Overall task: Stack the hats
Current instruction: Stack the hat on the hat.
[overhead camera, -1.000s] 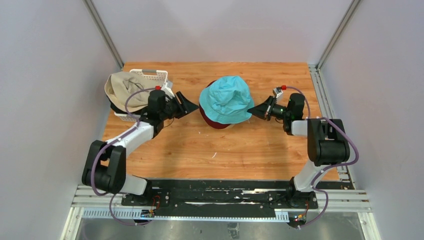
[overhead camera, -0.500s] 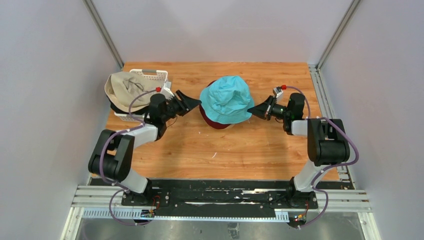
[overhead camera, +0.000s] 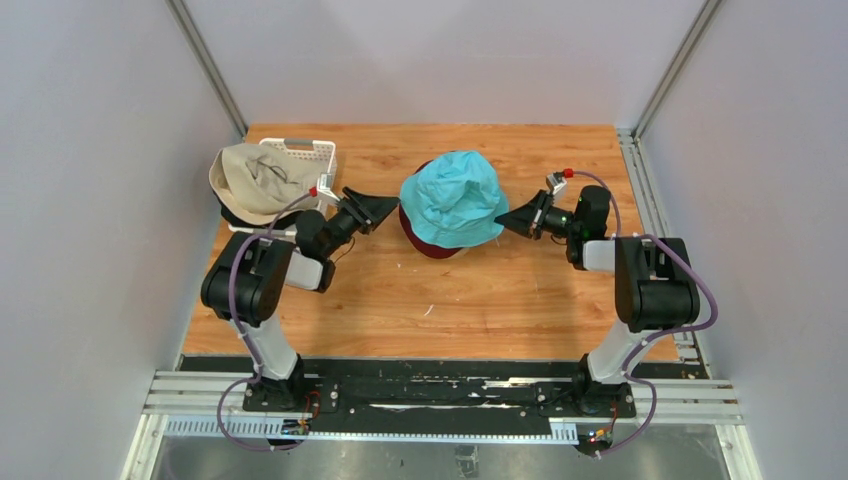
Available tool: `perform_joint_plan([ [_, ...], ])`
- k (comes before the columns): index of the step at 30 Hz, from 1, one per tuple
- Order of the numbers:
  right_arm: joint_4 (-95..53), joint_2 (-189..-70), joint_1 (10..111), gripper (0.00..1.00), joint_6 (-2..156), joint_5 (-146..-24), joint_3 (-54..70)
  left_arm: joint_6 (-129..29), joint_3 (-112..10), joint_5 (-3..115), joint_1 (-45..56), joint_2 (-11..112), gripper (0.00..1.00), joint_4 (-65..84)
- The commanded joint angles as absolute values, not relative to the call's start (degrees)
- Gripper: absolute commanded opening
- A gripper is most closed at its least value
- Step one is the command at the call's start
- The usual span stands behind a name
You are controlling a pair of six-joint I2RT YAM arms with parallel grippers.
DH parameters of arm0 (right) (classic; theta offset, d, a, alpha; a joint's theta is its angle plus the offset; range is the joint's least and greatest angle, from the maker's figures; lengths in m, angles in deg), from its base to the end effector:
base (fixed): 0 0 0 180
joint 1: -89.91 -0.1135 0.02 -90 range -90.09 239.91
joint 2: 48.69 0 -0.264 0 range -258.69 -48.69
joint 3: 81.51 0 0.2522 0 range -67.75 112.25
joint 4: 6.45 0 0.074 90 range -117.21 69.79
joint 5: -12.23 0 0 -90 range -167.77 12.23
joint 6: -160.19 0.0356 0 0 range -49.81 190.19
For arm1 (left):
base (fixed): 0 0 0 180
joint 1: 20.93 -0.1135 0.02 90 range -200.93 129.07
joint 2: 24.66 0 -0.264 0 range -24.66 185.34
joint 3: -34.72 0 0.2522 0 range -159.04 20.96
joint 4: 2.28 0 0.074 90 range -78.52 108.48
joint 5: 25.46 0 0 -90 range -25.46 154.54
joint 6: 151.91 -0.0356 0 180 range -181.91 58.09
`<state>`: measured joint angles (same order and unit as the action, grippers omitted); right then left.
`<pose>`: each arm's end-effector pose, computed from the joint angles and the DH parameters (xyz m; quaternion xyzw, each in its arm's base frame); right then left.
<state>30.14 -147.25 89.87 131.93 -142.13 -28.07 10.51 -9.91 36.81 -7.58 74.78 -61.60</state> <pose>0.3256 0.0323 0.1826 0.0305 0.7288 0.6299 0.2668 0.3015 -0.0886 0.1761 -0.1717 0.6601 -0.6044 0.4117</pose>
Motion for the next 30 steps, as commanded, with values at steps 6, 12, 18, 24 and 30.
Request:
perform_joint_plan([
  [6, 32.9, -147.0, 90.6, 0.01, 132.5, -143.2, -27.6, 15.4, -9.9, 35.5, -8.7, 79.4, 0.51, -77.3],
  [12, 33.2, -147.2, 90.6, 0.01, 132.6, -143.2, -27.6, 15.8, -12.2, 34.5, -8.7, 80.5, 0.51, -77.4],
  [18, 33.2, -147.3, 90.6, 0.01, 132.8, -143.3, -27.6, 16.3, -13.6, 33.4, -8.7, 81.8, 0.5, -77.3],
  [24, 33.3, -147.3, 90.6, 0.01, 132.8, -143.3, -27.5, 16.5, -14.0, 33.1, -8.7, 83.0, 0.5, -77.3],
  [30, 33.4, -147.3, 90.6, 0.01, 132.8, -143.3, -27.7, 16.5, -14.7, 33.0, -8.7, 83.5, 0.5, -77.3],
])
